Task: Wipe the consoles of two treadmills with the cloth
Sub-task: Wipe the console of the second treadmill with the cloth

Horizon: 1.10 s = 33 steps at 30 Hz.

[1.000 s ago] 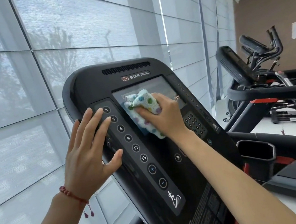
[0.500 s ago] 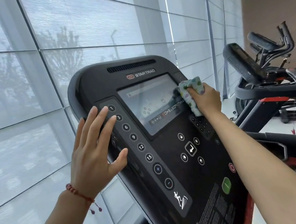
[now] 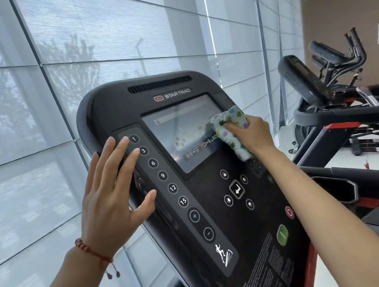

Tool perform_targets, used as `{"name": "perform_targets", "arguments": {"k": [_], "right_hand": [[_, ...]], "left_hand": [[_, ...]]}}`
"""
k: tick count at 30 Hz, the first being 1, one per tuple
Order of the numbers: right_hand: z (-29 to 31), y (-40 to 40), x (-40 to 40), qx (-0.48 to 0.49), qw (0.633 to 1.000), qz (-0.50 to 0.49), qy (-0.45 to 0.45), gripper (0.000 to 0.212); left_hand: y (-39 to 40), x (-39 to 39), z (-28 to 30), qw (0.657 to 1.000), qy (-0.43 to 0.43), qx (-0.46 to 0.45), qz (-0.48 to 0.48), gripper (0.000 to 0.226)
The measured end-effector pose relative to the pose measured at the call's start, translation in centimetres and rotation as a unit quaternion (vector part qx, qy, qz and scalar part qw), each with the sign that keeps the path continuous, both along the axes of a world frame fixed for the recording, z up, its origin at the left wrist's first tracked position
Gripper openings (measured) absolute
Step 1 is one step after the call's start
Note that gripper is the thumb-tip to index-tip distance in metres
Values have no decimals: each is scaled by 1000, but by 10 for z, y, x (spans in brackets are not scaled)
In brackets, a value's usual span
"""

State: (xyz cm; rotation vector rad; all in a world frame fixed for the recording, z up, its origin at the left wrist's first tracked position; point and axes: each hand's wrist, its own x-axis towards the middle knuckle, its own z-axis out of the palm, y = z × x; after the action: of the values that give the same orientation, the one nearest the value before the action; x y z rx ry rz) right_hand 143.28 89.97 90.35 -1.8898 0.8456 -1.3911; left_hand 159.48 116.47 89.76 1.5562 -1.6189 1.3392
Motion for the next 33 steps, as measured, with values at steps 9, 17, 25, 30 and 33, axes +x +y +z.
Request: {"name": "perform_targets", "arguments": {"k": [9,17,25,30,33], "right_hand": [[3,-16,6,32,996,-85,-18,31],[4,46,20,-45,998,-26,-21,28],[5,107,30,-99,992,69,-27,38],[18,125,16,-84,987,113,-76,27],[26,142,22,-133,978,113,-118,23]], "left_hand": [[0,0,-1,1000,2,1,5,59],[-3,-1,-2,1000,10,-8,-1,58],[-3,-1,-2,999,-8,-5,30,60],[3,1,3,999,-25,-9,30,62],[9,12,16,999,-27,-20,26,56]]}}
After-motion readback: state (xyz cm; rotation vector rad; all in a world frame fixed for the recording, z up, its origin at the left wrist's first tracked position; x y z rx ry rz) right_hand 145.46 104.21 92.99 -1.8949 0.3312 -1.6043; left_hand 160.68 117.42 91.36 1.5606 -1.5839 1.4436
